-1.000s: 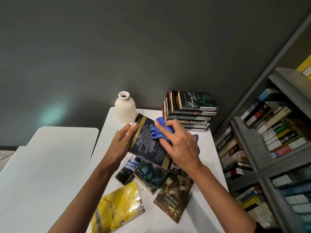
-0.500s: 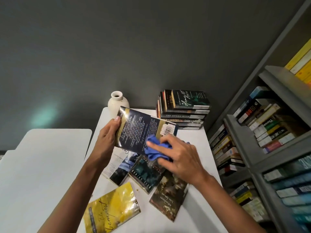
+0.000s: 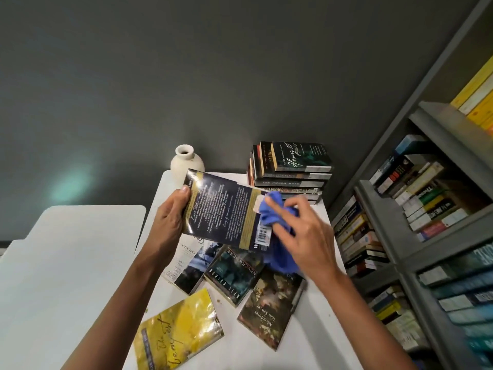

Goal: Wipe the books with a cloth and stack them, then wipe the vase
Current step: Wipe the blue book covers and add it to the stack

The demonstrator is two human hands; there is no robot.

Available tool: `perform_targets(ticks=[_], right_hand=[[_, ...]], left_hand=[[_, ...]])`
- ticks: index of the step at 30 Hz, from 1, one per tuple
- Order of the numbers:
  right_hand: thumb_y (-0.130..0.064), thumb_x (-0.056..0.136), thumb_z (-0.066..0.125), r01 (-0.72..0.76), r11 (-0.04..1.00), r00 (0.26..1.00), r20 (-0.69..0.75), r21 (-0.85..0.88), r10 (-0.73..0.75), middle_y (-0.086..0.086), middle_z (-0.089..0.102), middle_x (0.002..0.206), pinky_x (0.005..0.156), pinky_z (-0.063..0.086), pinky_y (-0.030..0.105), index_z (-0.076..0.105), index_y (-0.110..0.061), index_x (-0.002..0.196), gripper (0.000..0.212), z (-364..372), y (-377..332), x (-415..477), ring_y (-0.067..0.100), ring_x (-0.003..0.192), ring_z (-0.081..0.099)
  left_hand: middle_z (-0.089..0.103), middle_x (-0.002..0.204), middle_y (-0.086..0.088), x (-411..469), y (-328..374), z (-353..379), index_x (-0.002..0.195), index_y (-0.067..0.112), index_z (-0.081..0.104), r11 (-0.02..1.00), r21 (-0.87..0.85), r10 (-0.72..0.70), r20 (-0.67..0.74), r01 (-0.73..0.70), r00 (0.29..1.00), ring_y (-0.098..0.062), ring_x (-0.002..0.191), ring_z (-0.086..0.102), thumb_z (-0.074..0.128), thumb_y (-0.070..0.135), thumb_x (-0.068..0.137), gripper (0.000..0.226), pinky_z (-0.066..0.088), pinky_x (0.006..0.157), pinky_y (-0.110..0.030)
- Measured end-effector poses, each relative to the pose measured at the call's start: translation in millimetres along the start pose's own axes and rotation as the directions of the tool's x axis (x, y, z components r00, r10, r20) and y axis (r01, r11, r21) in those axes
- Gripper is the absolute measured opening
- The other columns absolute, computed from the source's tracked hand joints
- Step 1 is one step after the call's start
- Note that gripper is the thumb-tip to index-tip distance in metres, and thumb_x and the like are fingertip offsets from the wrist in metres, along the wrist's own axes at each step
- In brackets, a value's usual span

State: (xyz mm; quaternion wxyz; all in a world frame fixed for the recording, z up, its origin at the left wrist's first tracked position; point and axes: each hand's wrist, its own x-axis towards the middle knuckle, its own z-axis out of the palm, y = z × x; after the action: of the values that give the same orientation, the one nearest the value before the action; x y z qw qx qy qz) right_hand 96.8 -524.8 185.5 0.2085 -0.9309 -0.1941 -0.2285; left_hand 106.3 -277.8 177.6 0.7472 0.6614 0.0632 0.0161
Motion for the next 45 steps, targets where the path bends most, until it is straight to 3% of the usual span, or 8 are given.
perform_targets(ticks=[12,20,23,28,30,34,40,45], right_hand=[[-0.039,0.089,0.045,-0.052,0.998,0.999,-0.01,0.025,0.053,-0.007,0.047,0.095,0.041,0.045,0.015,0.054,-0.025,0.133,0.047,14.2,-14.5,-16.0,0.0,0.062,0.043],[-0.048,0.098,0.026,-0.148,0.989,0.988,-0.051,0.014,0.148,0.006,0.049,0.1,0.037,0.048,0.024,0.045,-0.009,0.14,0.06,37.0,-65.9,11.2,0.008,0.055,0.051],[-0.046,0.101,0.014,-0.103,0.987,0.995,0.021,0.127,0.101,0.007,0.046,0.106,0.043,0.049,0.03,0.039,-0.01,0.144,0.062,39.7,-92.1,13.7,0.012,0.059,0.052],[-0.041,0.097,0.028,-0.156,0.987,0.987,0.025,0.03,0.156,0.005,0.05,0.101,0.037,0.032,0.007,0.047,-0.019,0.14,0.052,31.5,-50.9,15.3,0.004,0.051,0.046],[-0.042,0.097,0.033,-0.267,0.964,0.964,0.021,0.007,0.267,0.007,0.049,0.101,0.042,0.041,0.018,0.051,-0.019,0.136,0.049,29.6,-36.7,20.6,0.013,0.059,0.055],[-0.033,0.096,0.052,-0.214,0.976,0.977,0.016,-0.027,0.214,0.007,0.05,0.102,0.047,0.031,0.01,0.055,-0.011,0.132,0.042,36.0,-56.5,31.1,0.007,0.062,0.046],[-0.042,0.096,0.023,0.004,1.0,0.99,0.138,0.019,-0.007,0.005,0.047,0.106,0.045,0.035,0.018,0.048,-0.013,0.138,0.058,36.6,-84.1,37.3,0.011,0.072,0.056],[-0.039,0.101,0.029,0.024,0.998,0.981,0.19,0.059,-0.035,0.003,0.042,0.109,0.051,0.035,0.03,0.044,-0.018,0.142,0.049,32.6,-78.5,59.2,0.017,0.079,0.055]], left_hand=[[0.065,0.094,-0.015,-7.3,-7.4,3.2,0.107,-0.005,0.053,0.997,-0.031,0.069,-0.02,-0.069,0.997,-0.02,0.084,0.061,0.04,0.051,0.092,0.06,0.047,0.08,-0.04],[0.062,0.072,0.017,-21.1,-3.4,50.0,0.089,0.011,0.05,0.997,0.03,0.071,-0.027,-0.07,0.997,0.009,0.069,0.06,0.037,0.029,0.102,0.027,0.048,0.064,-0.01],[0.053,0.089,0.022,-34.2,-9.1,58.0,0.094,0.03,0.05,0.995,0.065,0.079,-0.02,-0.077,0.997,0.024,0.075,0.056,0.029,0.022,0.105,0.025,0.042,0.067,-0.002],[0.056,0.084,0.002,-33.4,-9.7,52.7,0.1,0.001,0.051,0.999,-0.037,0.014,-0.032,-0.015,0.999,0.011,0.066,0.061,0.033,0.029,0.104,0.033,0.046,0.058,-0.006],[0.06,0.089,-0.003,-34.0,-8.8,51.3,0.11,-0.004,0.048,0.999,-0.034,-0.003,-0.012,0.003,1.0,0.006,0.07,0.064,0.034,0.032,0.103,0.04,0.048,0.059,-0.008],[0.064,0.091,-0.003,-31.1,-5.5,49.6,0.112,-0.001,0.05,0.999,-0.041,-0.012,-0.016,0.011,1.0,0.002,0.073,0.067,0.035,0.035,0.103,0.04,0.05,0.06,-0.011],[0.072,0.099,0.009,-28.6,-12.0,44.3,0.112,0.036,0.058,0.999,0.016,0.033,-0.085,-0.032,0.996,-0.007,0.092,0.07,0.025,0.037,0.106,0.034,0.055,0.066,-0.018],[0.069,0.107,-0.002,-22.8,-12.5,37.6,0.118,0.021,0.058,1.0,0.019,0.022,-0.107,-0.02,0.994,-0.015,0.099,0.069,0.03,0.038,0.103,0.036,0.057,0.078,-0.027]])
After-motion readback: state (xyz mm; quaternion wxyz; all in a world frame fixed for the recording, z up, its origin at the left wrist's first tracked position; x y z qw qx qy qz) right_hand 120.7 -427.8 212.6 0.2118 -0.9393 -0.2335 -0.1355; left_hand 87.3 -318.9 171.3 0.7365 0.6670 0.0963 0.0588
